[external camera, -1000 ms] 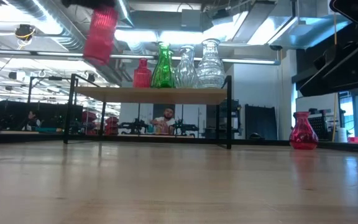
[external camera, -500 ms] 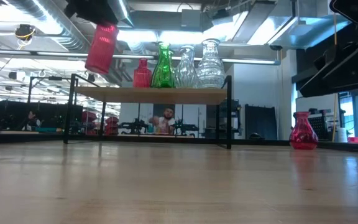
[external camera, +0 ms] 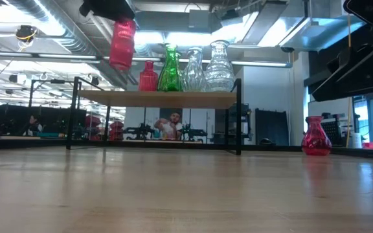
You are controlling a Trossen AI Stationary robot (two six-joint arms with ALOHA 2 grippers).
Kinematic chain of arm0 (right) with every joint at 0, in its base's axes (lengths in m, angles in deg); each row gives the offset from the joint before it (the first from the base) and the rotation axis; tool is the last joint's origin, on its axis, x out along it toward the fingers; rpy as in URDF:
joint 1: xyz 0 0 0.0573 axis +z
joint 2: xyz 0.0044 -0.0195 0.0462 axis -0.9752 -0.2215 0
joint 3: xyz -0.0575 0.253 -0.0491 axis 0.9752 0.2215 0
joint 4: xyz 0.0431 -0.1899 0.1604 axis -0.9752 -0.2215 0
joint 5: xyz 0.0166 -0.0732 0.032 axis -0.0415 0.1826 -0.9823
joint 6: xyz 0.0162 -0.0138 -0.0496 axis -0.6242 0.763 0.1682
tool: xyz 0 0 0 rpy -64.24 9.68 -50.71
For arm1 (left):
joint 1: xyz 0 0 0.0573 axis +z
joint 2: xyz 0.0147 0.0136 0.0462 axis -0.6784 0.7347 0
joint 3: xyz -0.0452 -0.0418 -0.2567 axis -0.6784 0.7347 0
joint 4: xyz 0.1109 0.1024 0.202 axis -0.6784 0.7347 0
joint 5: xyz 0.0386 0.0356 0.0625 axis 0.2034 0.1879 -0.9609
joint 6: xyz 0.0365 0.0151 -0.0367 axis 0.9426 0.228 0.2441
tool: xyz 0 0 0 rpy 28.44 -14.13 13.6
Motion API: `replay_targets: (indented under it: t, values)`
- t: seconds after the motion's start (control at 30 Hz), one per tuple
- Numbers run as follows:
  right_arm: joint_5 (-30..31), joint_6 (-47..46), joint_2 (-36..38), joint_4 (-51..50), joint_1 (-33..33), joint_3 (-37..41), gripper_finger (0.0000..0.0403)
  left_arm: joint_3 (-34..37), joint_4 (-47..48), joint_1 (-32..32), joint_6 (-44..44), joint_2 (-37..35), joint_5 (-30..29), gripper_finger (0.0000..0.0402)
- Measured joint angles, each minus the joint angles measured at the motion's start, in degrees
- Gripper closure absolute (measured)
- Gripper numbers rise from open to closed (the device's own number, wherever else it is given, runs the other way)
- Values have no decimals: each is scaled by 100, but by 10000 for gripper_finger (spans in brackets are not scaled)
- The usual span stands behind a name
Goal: Sort vases onto shelf
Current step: Put the bottom red vase aligned with the other red vase on the shelf
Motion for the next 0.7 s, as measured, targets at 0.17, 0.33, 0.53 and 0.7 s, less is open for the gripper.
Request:
replay_targets:
  t: [0.17, 0.33, 0.53, 0.7]
  values:
    - [0, 2, 0, -5, 0, 0, 227, 0, -154, 268, 76, 189, 46, 245]
    - [2, 2, 0, -4, 0, 0, 227, 0, -222, 492, 173, 424, 170, 245]
    - [2, 2, 0, -7, -1, 0, 227, 166, -922, 709, 529, 717, 160, 245]
    - [2, 2, -2, -20, 0, 0, 227, 524, -1788, 929, 630, 734, 222, 245]
